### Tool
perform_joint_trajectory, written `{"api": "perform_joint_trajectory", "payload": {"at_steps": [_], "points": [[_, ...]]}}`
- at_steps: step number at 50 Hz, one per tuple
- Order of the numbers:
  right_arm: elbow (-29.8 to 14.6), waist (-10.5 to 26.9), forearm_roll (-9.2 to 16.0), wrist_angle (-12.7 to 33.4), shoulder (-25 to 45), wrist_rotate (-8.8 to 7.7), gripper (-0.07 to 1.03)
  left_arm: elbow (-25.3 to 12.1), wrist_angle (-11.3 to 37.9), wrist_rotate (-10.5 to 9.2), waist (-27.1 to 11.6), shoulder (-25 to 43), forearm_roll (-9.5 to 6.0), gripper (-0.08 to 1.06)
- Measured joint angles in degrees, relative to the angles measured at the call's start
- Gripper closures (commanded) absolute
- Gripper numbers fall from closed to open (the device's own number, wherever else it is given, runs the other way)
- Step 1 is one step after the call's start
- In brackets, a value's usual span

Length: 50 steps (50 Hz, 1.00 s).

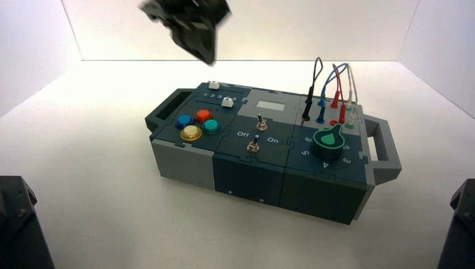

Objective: Move the bottom slider to position 1.

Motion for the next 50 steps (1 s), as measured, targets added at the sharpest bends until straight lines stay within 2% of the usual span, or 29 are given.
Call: {"api": "perform_joint_trajectory", "payload": {"at_steps": [19, 37, 50], "points": [[0.00, 0.00, 0.00, 0.00, 0.00, 0.00, 0.99, -5.01, 0.79, 0.35, -7.21, 8.44, -0.09, 1.01], [0.00, 0.00, -0.09, 0.09, 0.00, 0.00, 0.98, -5.80, 1.49, 1.49, -7.21, 11.07, 0.00, 1.01], [0.00, 0.00, -0.09, 0.09, 0.09, 0.00, 0.98, -5.98, 2.37, 2.29, -7.21, 12.22, 0.79, 1.01]]}}
